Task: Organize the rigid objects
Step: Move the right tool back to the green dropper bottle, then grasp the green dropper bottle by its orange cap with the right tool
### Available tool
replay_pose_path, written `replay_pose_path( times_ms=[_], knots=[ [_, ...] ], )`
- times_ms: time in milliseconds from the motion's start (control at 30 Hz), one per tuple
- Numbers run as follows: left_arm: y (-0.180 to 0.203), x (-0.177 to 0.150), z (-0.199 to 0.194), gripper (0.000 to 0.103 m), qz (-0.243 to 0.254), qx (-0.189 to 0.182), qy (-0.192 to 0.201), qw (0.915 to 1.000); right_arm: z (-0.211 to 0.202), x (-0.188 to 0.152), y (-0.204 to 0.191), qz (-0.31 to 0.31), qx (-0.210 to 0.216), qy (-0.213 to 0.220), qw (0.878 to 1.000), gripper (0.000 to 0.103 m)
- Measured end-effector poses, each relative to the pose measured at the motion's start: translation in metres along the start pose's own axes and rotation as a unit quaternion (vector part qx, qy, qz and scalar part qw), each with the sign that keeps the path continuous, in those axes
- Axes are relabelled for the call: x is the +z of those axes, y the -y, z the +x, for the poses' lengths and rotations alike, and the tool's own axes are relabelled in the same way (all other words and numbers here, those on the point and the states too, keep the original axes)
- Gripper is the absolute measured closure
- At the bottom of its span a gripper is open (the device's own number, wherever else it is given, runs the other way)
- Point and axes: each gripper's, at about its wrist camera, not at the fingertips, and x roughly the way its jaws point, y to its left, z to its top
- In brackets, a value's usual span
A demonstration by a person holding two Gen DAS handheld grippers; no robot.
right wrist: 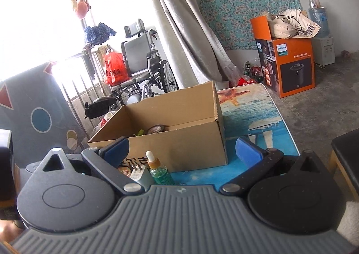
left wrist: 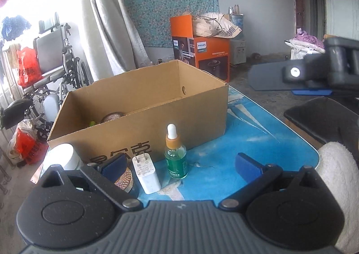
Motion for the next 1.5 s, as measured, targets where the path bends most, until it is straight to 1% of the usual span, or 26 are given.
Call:
replay_pose_path(
  times_ms=[100,200,267,300,333,367,400,433,467,533,700,767,867,900,933,1033,1200,1333,1500],
  knots=[
    [0.003,-0.007,0.009,0.001,0.016,0.006,0.009,0.9998,0.023,-0.002,-0.011,-0.001,0.018,-0.016,1.000,0.002],
    [0.003,-0.009,0.018,0.006,0.021,0.004,0.016,0.9996,0.043,-0.005,-0.017,-0.008,0.027,-0.032,0.999,0.008],
    [0.000,-0.009,0.024,0.014,0.016,-0.002,0.020,0.9997,0.059,-0.005,-0.021,-0.015,0.033,-0.047,0.998,0.015],
    [-0.001,-0.008,0.026,0.015,0.012,-0.003,0.022,0.9997,0.067,-0.004,-0.022,-0.018,0.035,-0.052,0.998,0.022],
    [-0.002,-0.007,0.028,0.018,0.010,-0.003,0.024,0.9997,0.077,-0.003,-0.022,-0.020,0.039,-0.060,0.997,0.027],
    [-0.004,-0.006,0.030,0.021,0.008,-0.004,0.027,0.9996,0.083,-0.003,-0.022,-0.022,0.042,-0.065,0.997,0.030],
    [-0.005,-0.005,0.032,0.022,0.009,-0.004,0.029,0.9995,0.092,-0.001,-0.024,-0.024,0.047,-0.069,0.996,0.035],
    [-0.006,-0.004,0.035,0.026,0.010,-0.002,0.030,0.9995,0.098,-0.001,-0.024,-0.026,0.051,-0.074,0.996,0.041],
    [-0.007,-0.003,0.037,0.032,0.012,-0.001,0.030,0.9995,0.105,0.000,-0.024,-0.027,0.057,-0.079,0.995,0.044],
    [-0.008,-0.001,0.043,0.037,0.013,-0.005,0.027,0.9996,0.119,0.001,-0.024,-0.026,0.065,-0.088,0.994,0.052],
    [-0.012,0.001,0.056,0.047,0.008,-0.012,0.018,0.9997,0.146,-0.001,-0.024,-0.027,0.076,-0.107,0.991,0.060],
    [-0.011,0.001,0.060,0.052,0.010,-0.013,0.014,0.9998,0.153,-0.003,-0.020,-0.021,0.082,-0.118,0.989,0.065],
    [-0.011,0.001,0.065,0.058,0.010,-0.015,0.008,0.9998,0.165,-0.006,-0.015,-0.010,0.089,-0.133,0.987,0.069],
    [-0.012,0.001,0.066,0.059,0.009,-0.015,0.006,0.9998,0.166,-0.008,-0.013,-0.008,0.092,-0.138,0.986,0.074],
    [-0.012,0.000,0.068,0.062,0.007,-0.015,0.003,0.9999,0.169,-0.009,-0.012,-0.007,0.093,-0.141,0.986,0.076],
    [-0.013,0.000,0.070,0.064,0.002,-0.015,-0.007,0.9999,0.172,-0.011,-0.011,-0.003,0.104,-0.146,0.984,0.081],
    [-0.014,0.000,0.070,0.064,-0.007,-0.017,-0.010,0.9998,0.172,-0.013,-0.017,-0.026,0.097,-0.142,0.985,0.083],
    [-0.014,0.001,0.069,0.064,-0.019,-0.030,-0.011,0.9993,0.170,-0.012,-0.015,-0.027,0.091,-0.143,0.985,0.083],
    [-0.008,0.001,0.068,0.064,-0.022,-0.049,-0.008,0.9985,0.158,-0.012,-0.008,-0.025,0.076,-0.144,0.986,0.083]
  ],
)
